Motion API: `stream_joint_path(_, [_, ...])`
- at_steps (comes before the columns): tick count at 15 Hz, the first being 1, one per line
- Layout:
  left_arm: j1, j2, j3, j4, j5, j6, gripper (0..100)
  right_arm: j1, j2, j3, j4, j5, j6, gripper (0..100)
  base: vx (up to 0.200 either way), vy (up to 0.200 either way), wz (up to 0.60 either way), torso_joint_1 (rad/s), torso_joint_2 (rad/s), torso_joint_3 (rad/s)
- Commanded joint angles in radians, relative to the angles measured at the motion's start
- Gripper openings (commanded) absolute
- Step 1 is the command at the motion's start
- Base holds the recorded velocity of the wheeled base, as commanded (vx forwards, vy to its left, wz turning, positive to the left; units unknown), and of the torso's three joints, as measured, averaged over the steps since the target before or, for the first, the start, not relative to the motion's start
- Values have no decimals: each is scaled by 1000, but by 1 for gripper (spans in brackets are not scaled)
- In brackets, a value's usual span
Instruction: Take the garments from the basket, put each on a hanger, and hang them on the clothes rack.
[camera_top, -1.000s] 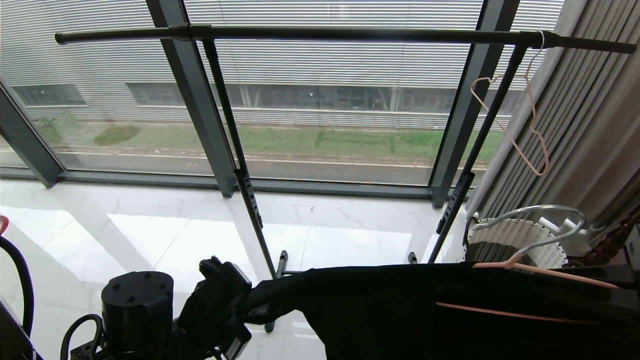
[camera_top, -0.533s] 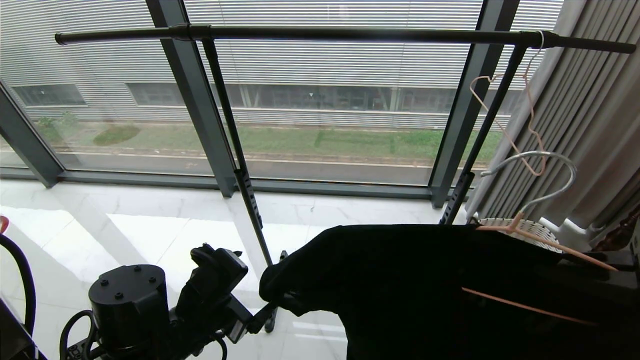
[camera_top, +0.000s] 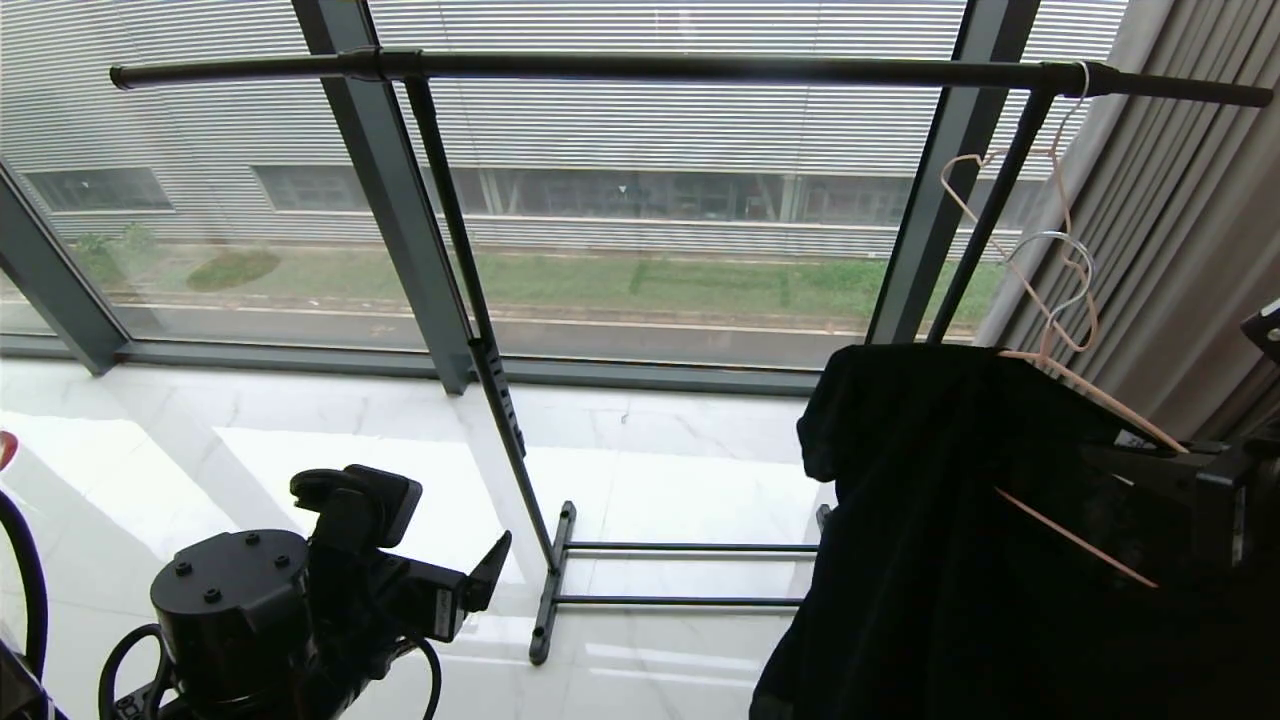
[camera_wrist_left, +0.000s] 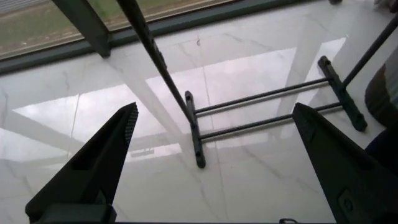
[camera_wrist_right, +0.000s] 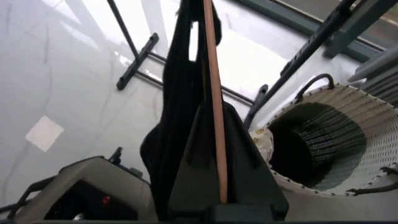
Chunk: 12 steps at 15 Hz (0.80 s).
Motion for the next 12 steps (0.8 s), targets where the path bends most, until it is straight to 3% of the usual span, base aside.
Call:
stream_joint_path(1, [6, -51, 29, -1, 29, -1, 100, 16, 59, -13, -19, -2, 31, 0, 0, 0, 0, 0, 0, 0])
stream_joint_path(2, [12, -100, 95, -1, 32, 21, 100, 16, 71, -27, -18, -9, 45, 0, 0, 0, 0, 0, 0, 0])
stream_joint_path(6, [144, -155, 93, 10, 40, 110, 100, 17, 114, -68, -18, -52, 48, 0, 0, 0, 0, 0, 0, 0])
stream_joint_path(8, [188, -159, 90, 4, 40, 114, 100, 17, 138, -103, -18, -84, 60, 0, 0, 0, 0, 0, 0, 0])
stream_joint_path(10, [213, -252, 93, -16, 38, 133, 100, 17, 200, -208, -16, -174, 98, 0, 0, 0, 0, 0, 0, 0])
stream_joint_path(12, [213, -311, 95, -10, 38, 139, 100, 19, 220, -246, -16, -180, 98, 0, 200, 0, 0, 2, 2, -2])
